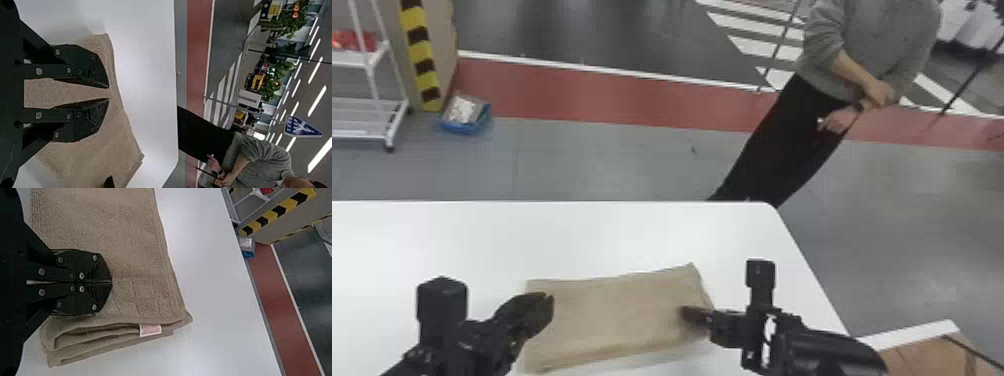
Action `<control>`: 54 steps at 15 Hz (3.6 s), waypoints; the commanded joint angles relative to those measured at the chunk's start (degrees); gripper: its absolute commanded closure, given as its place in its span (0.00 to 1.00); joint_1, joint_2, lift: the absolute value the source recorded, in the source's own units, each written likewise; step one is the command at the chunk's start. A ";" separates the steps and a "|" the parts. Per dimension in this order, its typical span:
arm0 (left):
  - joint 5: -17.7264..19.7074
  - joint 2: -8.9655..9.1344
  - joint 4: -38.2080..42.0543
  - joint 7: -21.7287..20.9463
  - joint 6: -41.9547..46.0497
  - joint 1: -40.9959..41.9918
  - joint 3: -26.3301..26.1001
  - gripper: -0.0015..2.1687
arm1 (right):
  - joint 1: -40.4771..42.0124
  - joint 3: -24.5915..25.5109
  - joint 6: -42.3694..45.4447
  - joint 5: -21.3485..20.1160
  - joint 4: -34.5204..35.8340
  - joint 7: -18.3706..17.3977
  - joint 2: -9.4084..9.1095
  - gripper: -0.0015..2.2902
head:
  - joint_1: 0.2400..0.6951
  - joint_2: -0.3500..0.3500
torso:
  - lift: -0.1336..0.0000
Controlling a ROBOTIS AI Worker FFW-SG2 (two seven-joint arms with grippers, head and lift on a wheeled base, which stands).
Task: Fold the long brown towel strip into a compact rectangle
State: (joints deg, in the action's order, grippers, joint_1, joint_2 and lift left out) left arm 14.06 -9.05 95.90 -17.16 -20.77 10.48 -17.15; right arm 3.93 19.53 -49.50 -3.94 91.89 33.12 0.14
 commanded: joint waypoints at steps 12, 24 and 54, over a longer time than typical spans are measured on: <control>-2.55 0.79 -9.94 4.33 7.27 -5.47 -10.53 0.33 | -8.32 4.37 -18.13 -8.71 7.43 6.96 5.22 0.03 | 1.00 0.00 | 1.00; -8.26 3.69 -19.17 10.22 5.16 -11.53 -11.85 0.63 | -24.85 3.06 -39.05 -14.96 -9.10 11.53 9.88 0.06 | 1.00 0.00 | 1.00; -8.26 4.04 -24.01 9.17 7.45 -13.82 -11.50 0.64 | -28.80 -8.81 -17.78 -21.63 -30.45 11.53 9.79 0.18 | 1.00 0.00 | 1.00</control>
State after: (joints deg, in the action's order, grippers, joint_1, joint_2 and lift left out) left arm 5.75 -5.01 71.93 -8.00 -13.26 -3.34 -28.79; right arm -24.51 11.24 -66.25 -25.32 61.78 44.65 9.93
